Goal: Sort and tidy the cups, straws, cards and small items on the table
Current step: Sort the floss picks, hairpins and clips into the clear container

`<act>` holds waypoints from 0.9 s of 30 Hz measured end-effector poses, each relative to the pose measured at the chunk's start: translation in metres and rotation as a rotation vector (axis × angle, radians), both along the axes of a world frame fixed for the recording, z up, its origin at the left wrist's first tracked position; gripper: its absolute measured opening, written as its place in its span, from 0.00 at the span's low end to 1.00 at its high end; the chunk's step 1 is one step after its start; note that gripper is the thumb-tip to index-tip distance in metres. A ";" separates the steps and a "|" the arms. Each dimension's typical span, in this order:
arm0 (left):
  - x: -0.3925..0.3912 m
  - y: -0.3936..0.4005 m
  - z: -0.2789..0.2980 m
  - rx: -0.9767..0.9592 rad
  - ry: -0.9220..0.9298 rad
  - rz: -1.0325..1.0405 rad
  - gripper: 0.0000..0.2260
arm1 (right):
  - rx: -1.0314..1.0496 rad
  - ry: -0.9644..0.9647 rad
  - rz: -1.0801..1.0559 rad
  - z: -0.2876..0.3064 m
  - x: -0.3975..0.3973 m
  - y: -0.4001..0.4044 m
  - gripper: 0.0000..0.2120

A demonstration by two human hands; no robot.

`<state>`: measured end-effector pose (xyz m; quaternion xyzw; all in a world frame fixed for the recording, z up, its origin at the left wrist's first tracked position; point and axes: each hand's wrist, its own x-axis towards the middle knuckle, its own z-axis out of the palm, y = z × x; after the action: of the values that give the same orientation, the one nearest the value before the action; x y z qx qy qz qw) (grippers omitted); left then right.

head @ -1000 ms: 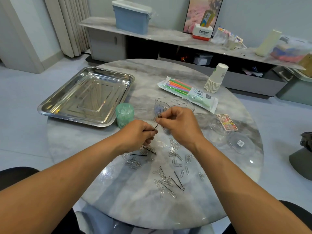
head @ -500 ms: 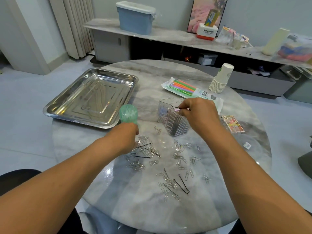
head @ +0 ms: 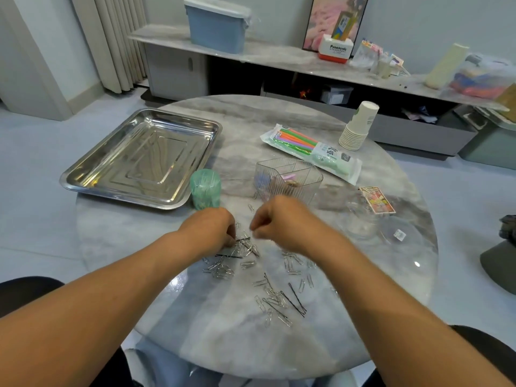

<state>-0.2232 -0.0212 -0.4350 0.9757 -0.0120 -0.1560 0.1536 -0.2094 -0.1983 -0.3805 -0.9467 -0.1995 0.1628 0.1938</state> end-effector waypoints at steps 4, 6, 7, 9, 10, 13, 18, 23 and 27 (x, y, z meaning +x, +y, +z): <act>-0.004 -0.005 -0.002 0.056 0.016 -0.061 0.05 | -0.133 -0.025 0.047 -0.041 -0.015 0.007 0.08; -0.004 -0.003 -0.002 0.055 0.014 -0.057 0.07 | -0.109 0.006 -0.006 -0.047 -0.014 0.002 0.06; -0.004 0.000 -0.001 0.051 0.008 -0.047 0.09 | -0.099 0.030 -0.035 -0.048 -0.012 0.000 0.06; -0.003 0.006 0.002 0.029 -0.006 -0.018 0.10 | -0.111 0.061 -0.084 -0.046 -0.009 -0.006 0.04; -0.002 0.010 0.004 0.006 -0.013 0.003 0.09 | -0.129 0.066 -0.102 -0.044 -0.008 -0.008 0.03; -0.003 0.017 0.010 -0.084 -0.035 0.055 0.09 | -0.239 0.057 -0.122 -0.039 -0.003 -0.014 0.01; -0.005 0.022 0.015 -0.164 -0.045 0.039 0.06 | -0.364 0.081 -0.142 -0.031 0.001 -0.016 0.08; -0.006 0.027 0.018 -0.196 0.071 0.011 0.08 | -0.190 0.024 -0.208 -0.031 -0.002 -0.004 0.01; -0.009 0.020 0.012 -0.149 0.169 -0.050 0.08 | -0.257 0.050 -0.162 -0.039 -0.004 0.002 0.05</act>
<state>-0.2321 -0.0008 -0.4230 0.9442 -0.0348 -0.2403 0.2223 -0.2136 -0.1964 -0.4196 -0.9723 -0.0952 0.1944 0.0886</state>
